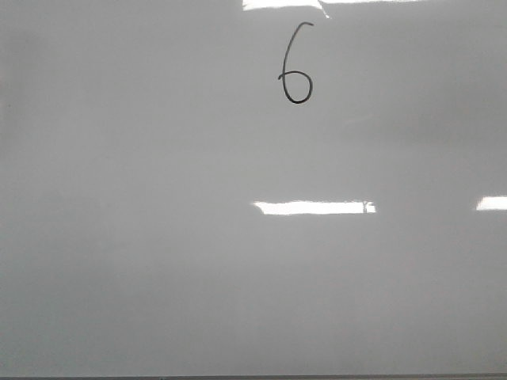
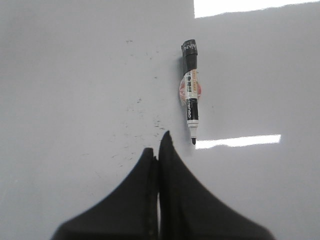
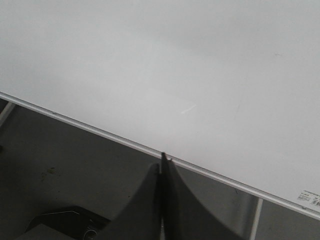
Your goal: Write number 6 on whiteboard
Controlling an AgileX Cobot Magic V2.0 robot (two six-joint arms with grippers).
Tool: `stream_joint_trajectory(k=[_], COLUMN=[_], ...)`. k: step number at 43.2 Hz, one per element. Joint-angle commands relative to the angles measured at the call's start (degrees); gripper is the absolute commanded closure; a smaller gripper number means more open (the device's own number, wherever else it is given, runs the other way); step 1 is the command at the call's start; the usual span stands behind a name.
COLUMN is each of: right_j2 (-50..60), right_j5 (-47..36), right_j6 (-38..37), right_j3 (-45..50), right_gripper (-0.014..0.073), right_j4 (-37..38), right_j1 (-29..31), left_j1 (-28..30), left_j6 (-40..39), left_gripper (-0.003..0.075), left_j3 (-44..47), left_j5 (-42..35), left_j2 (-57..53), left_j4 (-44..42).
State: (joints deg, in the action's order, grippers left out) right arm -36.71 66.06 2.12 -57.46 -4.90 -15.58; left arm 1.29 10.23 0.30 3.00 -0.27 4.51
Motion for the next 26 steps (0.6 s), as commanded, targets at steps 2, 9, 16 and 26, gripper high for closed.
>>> stream_joint_trajectory(k=[2, 9, 16, 26], right_j2=[-0.2, -0.2, -0.2, -0.2], right_j5=[-3.1, -3.1, -3.1, -3.1], right_j6=[0.7, 0.7, 0.7, 0.7], right_j3=[-1.4, -1.4, -1.4, -1.4], right_gripper=[0.0662, 0.0662, 0.0662, 0.0662], right_j4=[0.2, 0.2, 0.2, 0.2], right_j1=[0.3, 0.3, 0.3, 0.3], left_j1=[0.0, 0.0, 0.0, -0.1], left_j6=[0.0, -0.3, -4.1, -6.2], left_gripper=[0.0741, 0.0741, 0.0741, 0.0741], left_j3=[0.3, 0.3, 0.3, 0.3], left_j5=[-4.1, -4.2, -4.2, -4.3], left_j2=[-0.9, -0.9, -0.9, -0.9], left_j4=[0.6, 0.6, -0.8, -4.1])
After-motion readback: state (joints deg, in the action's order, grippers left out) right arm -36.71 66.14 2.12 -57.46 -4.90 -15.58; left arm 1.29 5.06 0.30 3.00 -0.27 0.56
